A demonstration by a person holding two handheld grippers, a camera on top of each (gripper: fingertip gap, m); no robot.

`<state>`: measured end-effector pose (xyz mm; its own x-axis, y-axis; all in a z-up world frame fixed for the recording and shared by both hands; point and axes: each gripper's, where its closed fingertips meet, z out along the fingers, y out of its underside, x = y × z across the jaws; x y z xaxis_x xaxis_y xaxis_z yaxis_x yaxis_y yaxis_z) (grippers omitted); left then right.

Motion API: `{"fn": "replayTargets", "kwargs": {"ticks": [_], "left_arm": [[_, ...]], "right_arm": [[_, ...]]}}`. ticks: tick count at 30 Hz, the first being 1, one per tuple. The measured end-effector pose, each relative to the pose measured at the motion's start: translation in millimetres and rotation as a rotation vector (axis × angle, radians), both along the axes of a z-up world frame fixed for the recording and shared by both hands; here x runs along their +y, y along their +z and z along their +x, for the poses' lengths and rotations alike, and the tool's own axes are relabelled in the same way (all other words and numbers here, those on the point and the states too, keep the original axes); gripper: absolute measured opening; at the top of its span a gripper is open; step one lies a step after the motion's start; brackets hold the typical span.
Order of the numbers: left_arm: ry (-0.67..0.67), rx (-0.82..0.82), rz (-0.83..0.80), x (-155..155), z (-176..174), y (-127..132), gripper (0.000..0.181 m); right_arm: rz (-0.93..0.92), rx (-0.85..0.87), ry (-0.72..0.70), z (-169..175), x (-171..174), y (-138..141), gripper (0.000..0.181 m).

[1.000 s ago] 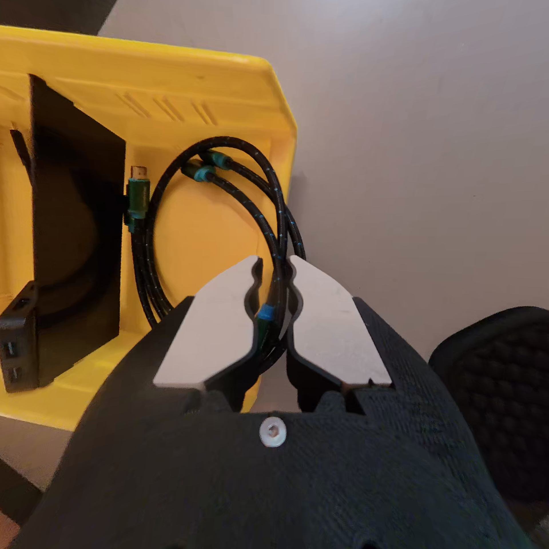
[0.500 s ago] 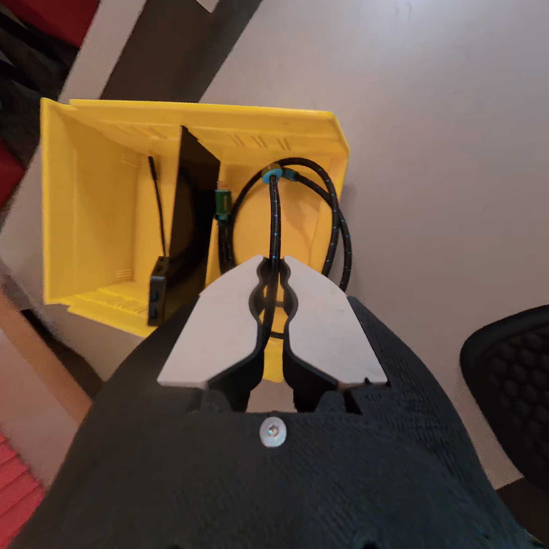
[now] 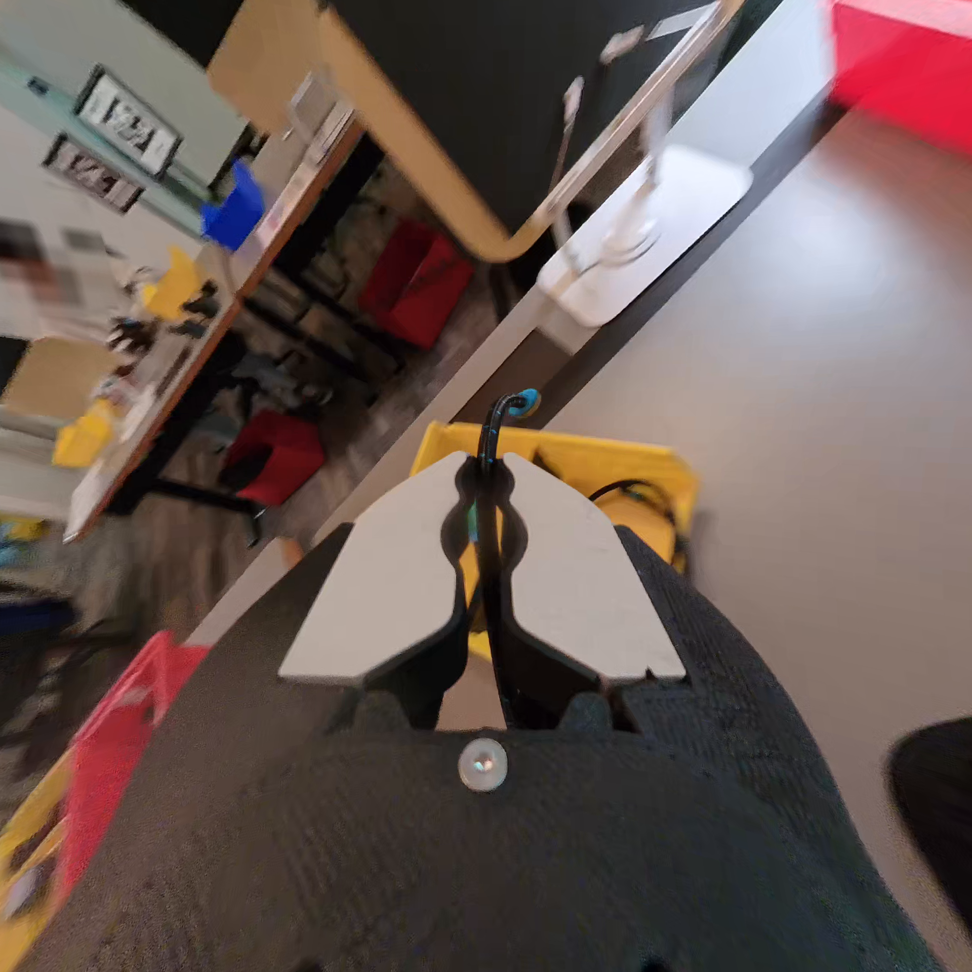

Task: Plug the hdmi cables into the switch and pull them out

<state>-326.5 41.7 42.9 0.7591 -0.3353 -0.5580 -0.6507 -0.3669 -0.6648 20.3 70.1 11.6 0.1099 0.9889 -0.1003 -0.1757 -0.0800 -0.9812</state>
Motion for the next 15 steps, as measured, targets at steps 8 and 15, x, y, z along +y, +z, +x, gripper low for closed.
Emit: {"fn": "replayTargets", "kwargs": {"ticks": [8,15], "left_arm": [[-0.467,-0.631,-0.261,-41.4,150.7,-40.9,0.007],[-0.427,-0.923,-0.504,-31.1,193.9,-195.0,0.007]], "right_arm": [[0.003,0.019,-0.005,6.4,-1.6,6.3,0.024],[-0.001,-0.001,0.0,5.3,-1.5,2.8,0.024]]}}
